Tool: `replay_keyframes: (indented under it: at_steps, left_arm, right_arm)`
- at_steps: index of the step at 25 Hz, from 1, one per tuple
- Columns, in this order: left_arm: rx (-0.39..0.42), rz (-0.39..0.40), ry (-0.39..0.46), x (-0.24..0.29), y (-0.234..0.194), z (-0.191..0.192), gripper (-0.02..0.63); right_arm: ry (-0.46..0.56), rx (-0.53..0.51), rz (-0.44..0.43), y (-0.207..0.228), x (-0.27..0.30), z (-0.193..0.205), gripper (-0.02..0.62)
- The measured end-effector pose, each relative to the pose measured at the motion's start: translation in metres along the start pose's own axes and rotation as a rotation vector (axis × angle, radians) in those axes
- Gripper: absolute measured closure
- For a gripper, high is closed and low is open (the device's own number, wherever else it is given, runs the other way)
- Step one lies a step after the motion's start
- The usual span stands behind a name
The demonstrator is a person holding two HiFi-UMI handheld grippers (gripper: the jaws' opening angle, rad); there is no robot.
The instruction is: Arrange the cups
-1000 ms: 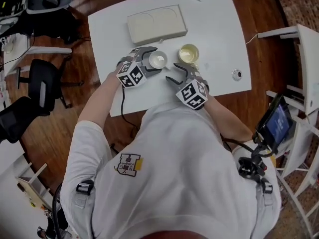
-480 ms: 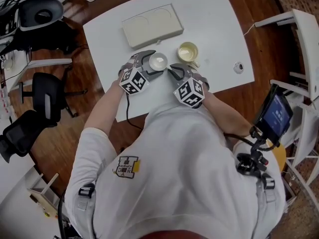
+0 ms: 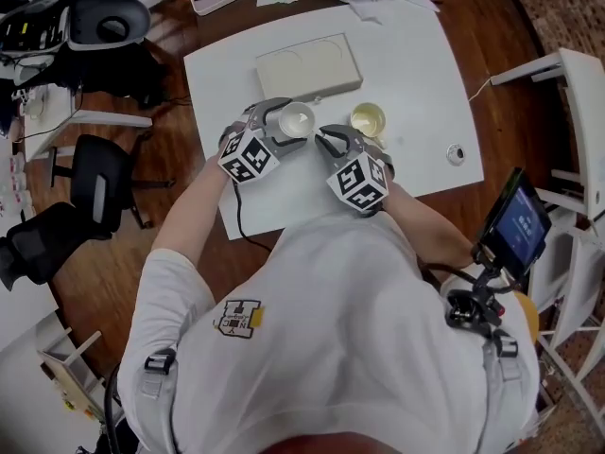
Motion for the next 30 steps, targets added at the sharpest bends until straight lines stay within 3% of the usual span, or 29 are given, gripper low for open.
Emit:
replay_keyframes:
  at_steps: [7, 15, 22, 30]
  left_arm:
    - [0.003, -0.069, 0.019, -0.025, -0.061, -0.021, 0.212]
    - [-0.034, -0.106, 0.018, -0.015, -0.116, -0.013, 0.212]
    - [-0.077, -0.114, -0.013, 0.009, -0.153, 0.0, 0.211]
    - [-0.13, -0.064, -0.058, 0.035, -0.16, 0.019, 0.211]
  right_arm:
    - [0.046, 0.003, 0.042, 0.037, 0.004, -0.06, 0.554]
    - [0.032, 0.002, 0.075, 0.081, 0.036, -0.086, 0.554]
    - [0.004, 0.034, 0.082, 0.118, 0.066, -0.089, 0.552]
    - [-0.029, 0.097, 0.056, 0.132, 0.09, -0.069, 0.55]
Point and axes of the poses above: the fingertips, and each gripper's own axes: x forward along the fingers, y to its right, z out of its underside, the point moved 5 cm from there along -x, backward along the fingers, and after that the axes turned 4 degrees about -z, right-handed, at the moved point
